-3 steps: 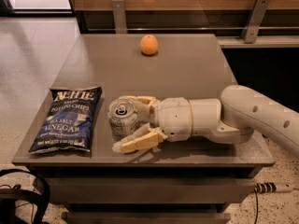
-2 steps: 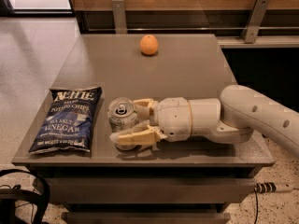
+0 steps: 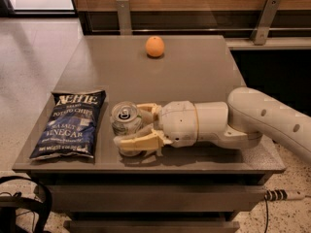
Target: Move 7up can near orange
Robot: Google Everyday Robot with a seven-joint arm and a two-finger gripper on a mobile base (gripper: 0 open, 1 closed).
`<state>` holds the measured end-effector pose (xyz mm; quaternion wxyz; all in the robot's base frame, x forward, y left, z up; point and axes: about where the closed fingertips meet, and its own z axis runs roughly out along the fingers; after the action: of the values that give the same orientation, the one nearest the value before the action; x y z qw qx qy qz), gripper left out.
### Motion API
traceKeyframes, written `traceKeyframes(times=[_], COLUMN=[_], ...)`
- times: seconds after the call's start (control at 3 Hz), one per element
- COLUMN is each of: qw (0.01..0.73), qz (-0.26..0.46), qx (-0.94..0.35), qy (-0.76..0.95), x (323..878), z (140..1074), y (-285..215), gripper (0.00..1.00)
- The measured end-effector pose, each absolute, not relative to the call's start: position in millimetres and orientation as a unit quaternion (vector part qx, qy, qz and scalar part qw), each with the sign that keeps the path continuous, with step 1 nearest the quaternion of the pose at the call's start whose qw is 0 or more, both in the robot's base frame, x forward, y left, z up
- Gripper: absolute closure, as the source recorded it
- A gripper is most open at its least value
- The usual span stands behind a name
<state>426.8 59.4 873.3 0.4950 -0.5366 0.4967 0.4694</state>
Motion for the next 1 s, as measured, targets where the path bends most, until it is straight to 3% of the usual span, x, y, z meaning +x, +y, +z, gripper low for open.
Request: traceKeyframes(times=[0.33, 1.0], qw=[0.496, 0.543], qz=[0.466, 0.420], qx=[-0.537, -0.482], qy=[0.497, 0.545], x=[432, 507], z=[876, 892], y=[57, -13], gripper=[1.00, 1.00])
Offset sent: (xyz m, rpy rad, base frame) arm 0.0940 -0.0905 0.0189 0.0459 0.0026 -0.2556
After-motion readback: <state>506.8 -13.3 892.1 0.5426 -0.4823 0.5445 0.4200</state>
